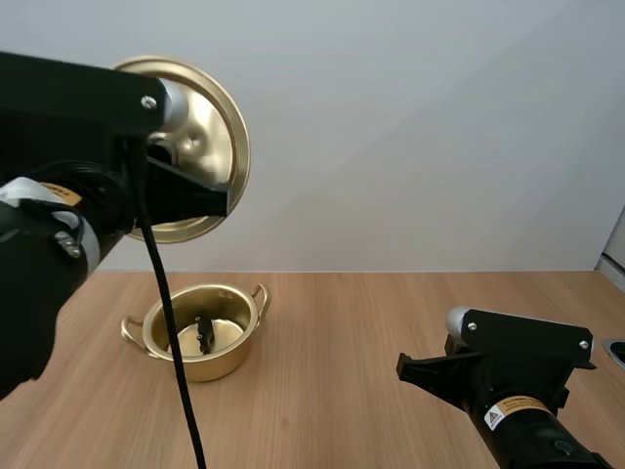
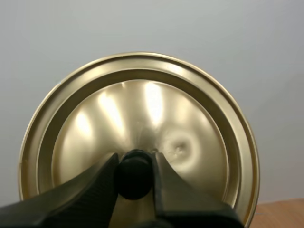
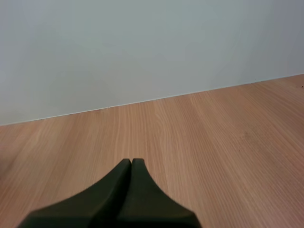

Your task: Open the pot, put the car inside, and close it

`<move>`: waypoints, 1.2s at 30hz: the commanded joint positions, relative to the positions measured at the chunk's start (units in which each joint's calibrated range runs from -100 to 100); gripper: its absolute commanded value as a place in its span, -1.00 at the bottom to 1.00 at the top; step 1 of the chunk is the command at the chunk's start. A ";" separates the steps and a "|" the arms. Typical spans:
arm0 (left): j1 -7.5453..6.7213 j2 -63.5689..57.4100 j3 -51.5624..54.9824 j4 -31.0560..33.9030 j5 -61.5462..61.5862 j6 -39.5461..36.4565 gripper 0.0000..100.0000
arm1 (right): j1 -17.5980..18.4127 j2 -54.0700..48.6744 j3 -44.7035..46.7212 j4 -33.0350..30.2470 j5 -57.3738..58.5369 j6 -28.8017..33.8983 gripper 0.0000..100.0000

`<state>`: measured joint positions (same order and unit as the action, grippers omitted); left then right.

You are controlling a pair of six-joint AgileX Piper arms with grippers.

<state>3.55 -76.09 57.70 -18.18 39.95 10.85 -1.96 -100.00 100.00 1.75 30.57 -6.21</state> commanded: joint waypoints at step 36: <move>0.15 50.86 -2.41 7.43 9.05 4.57 -1.00 | 0.04 0.00 0.00 0.06 -0.09 0.04 -1.00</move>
<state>3.71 -25.99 55.48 -10.77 49.00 15.41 -1.96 -100.00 100.00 1.75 30.57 -6.21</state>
